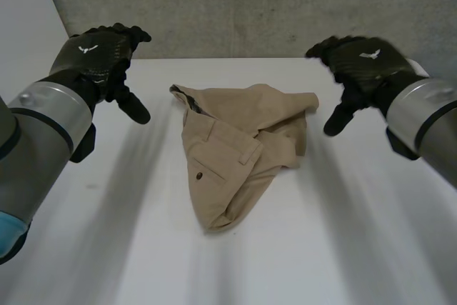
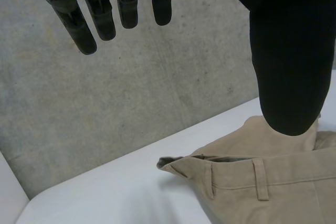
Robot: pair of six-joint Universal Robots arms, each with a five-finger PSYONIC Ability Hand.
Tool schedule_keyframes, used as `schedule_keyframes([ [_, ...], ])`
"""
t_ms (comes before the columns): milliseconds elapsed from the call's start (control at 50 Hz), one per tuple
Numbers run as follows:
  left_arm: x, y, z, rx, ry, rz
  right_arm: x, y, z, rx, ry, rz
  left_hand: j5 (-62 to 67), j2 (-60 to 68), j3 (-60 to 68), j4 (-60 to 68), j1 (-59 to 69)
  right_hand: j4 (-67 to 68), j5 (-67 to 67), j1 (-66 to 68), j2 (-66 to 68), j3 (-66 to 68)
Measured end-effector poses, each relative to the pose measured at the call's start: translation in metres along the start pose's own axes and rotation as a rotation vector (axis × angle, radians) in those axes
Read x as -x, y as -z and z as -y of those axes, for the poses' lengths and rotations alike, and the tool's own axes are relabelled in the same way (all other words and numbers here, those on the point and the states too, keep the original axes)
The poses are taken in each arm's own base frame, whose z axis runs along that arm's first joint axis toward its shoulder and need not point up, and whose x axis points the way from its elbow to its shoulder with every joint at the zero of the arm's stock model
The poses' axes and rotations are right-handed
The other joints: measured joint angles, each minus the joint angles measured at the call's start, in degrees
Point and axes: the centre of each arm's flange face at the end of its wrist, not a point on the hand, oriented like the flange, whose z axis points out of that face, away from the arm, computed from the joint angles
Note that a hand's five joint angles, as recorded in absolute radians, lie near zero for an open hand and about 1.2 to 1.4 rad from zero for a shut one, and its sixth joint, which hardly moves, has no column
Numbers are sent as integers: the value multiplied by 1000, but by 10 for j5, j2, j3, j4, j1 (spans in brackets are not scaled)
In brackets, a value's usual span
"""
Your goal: Fold the shorts.
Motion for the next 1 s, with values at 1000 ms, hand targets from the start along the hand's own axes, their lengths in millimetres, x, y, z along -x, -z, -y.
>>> schedule_keyframes([
  [1000, 5, -17, -60, 81, -73, -20, 127, -87, -110, -231, 565, 266, 0, 0, 0, 0, 0, 347, 320, 332, 378, 356],
])
